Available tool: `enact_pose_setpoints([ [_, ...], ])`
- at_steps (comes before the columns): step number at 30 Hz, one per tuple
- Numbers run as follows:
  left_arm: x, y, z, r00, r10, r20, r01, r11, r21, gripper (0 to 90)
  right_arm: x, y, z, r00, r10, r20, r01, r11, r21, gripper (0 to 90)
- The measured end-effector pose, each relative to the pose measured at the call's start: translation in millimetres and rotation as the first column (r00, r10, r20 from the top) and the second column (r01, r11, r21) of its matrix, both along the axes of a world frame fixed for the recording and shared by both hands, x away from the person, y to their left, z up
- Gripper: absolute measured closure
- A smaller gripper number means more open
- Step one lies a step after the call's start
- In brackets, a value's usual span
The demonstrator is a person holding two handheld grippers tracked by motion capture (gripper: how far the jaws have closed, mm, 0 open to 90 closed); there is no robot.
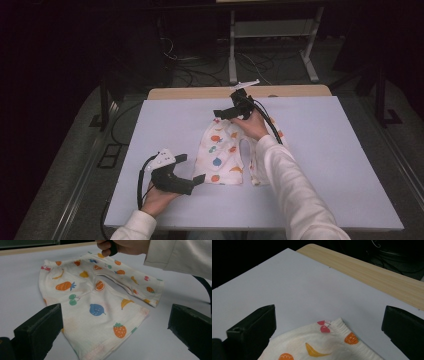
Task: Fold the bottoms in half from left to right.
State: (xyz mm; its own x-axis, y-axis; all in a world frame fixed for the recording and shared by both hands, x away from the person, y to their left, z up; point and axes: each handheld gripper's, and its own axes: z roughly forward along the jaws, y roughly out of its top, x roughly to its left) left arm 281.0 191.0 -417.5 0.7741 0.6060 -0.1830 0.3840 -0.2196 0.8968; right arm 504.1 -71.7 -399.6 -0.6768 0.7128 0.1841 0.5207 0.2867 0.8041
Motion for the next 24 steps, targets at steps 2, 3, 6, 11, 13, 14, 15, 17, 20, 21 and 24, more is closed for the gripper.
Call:
enact_pose_setpoints([
  [2,0.2,-0.1,-0.1,1.0000,0.000,0.000,0.000,1.0000,0.000,0.0,3.6,0.8,-2.2,0.9999,-0.011,-0.009,0.011,1.000,-0.003,0.0],
  [3,0.5,-0.3,-0.2,1.0000,-0.001,0.000,0.001,1.0000,0.000,0.0,4.6,1.1,-2.9,0.9998,-0.016,-0.009,0.016,1.000,-0.008,0.0],
  [6,0.8,-0.5,-0.4,1.0000,-0.002,-0.001,0.002,1.0000,0.000,0.0,5.9,2.4,-4.9,0.9996,-0.029,-0.008,0.029,1.000,-0.008,0.0],
  [11,0.7,-1.0,-0.4,1.0000,-0.009,-0.001,0.009,1.0000,0.002,0.0,10.7,9.3,-11.0,0.9986,-0.047,-0.025,0.046,0.999,-0.027,1.2],
  [13,0.6,-1.0,-0.4,1.0000,-0.007,-0.002,0.007,1.0000,0.001,0.0,11.3,10.3,-11.8,0.9984,-0.050,-0.024,0.050,0.998,-0.028,1.4],
  [14,0.6,-0.8,-0.3,1.0000,-0.006,-0.001,0.006,1.0000,0.000,0.0,11.7,11.5,-12.6,0.9983,-0.055,-0.022,0.054,0.998,-0.030,1.4],
  [15,0.6,-0.8,-0.2,1.0000,-0.005,-0.001,0.005,1.0000,0.000,0.0,12.2,12.6,-13.2,0.9980,-0.059,-0.022,0.058,0.998,-0.030,1.4],
  [17,0.8,-0.9,-0.4,1.0000,-0.005,-0.001,0.005,1.0000,-0.001,0.0,13.5,14.2,-14.6,0.9976,-0.066,-0.021,0.066,0.998,-0.021,1.4],
  [20,0.6,-1.2,-0.3,1.0000,-0.009,-0.001,0.009,1.0000,-0.002,0.0,15.3,16.0,-16.6,0.9966,-0.079,-0.023,0.079,0.997,-0.006,1.8],
  [21,0.6,-1.2,-0.3,1.0000,-0.010,-0.002,0.010,0.9999,-0.002,0.0,16.3,16.7,-18.1,0.9958,-0.089,-0.024,0.089,0.996,0.000,2.1],
  [24,0.8,-0.9,-0.3,1.0000,-0.007,-0.001,0.007,1.0000,-0.004,0.0,16.9,17.3,-19.8,0.9946,-0.101,-0.026,0.101,0.995,0.002,3.3],
])
